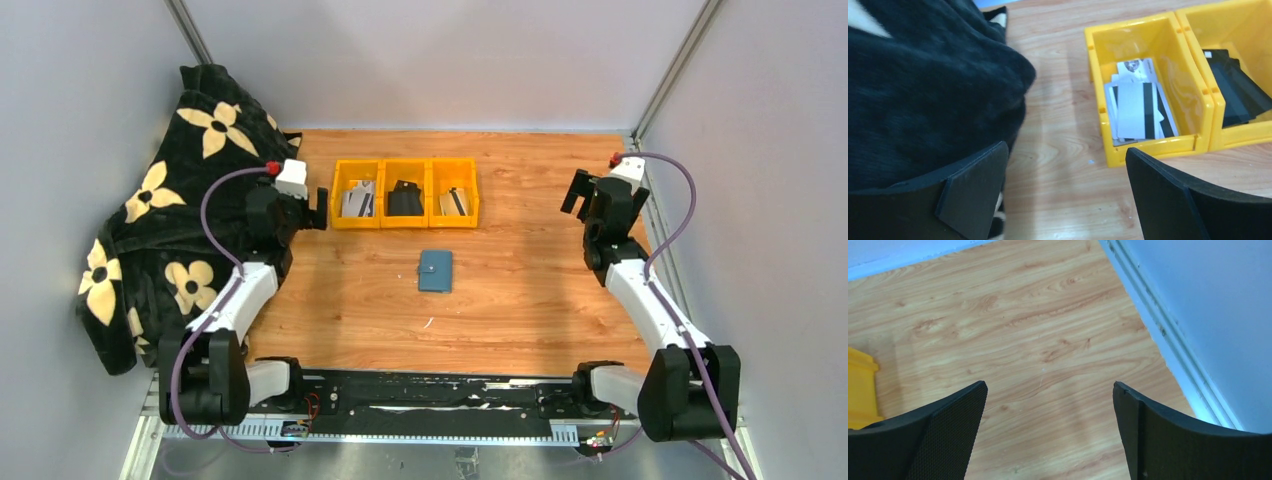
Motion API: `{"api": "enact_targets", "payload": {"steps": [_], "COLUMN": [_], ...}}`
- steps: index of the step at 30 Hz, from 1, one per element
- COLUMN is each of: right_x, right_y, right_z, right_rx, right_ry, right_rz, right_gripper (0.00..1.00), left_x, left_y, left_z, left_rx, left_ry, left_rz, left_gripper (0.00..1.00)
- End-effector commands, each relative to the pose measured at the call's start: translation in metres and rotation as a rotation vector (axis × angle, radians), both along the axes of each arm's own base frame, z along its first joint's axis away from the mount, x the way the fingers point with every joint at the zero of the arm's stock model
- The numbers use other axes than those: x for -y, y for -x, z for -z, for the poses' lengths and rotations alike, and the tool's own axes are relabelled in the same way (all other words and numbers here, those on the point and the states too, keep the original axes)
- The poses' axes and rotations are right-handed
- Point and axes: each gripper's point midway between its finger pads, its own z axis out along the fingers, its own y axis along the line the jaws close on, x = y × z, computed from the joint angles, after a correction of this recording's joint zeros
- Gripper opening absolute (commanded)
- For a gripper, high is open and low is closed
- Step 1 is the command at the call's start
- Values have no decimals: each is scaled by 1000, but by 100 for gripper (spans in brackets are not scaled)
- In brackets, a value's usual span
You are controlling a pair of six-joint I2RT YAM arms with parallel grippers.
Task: Take the credit cards out of the card holder
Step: Move the storage box to the center of the board.
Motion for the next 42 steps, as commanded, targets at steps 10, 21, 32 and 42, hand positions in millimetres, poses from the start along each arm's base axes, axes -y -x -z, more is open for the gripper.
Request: {"api": "enact_targets", "payload": {"steps": [10,21,32,42], "right_x": [-49,-199,-327,-355], "right_y": [6,-29,-72,-94], "right_z": [7,-11,40,94], "right_rx": [-165,-326,-458,-501], "right_ry": [-407,-244,-146,-75], "right_rz": [-64,-428,-591,-552], "right_gripper": [100,97,84,72], "left_x": [5,11,32,43], "left_y": [59,46,48,59], "left_z": [-75,-75,-27,-13], "left_rx": [-279,-422,-566,-619], "left_ry": [34,90,188,197], "left_rz": [111,132,217,280], "left_gripper": [100,100,100,100]}}
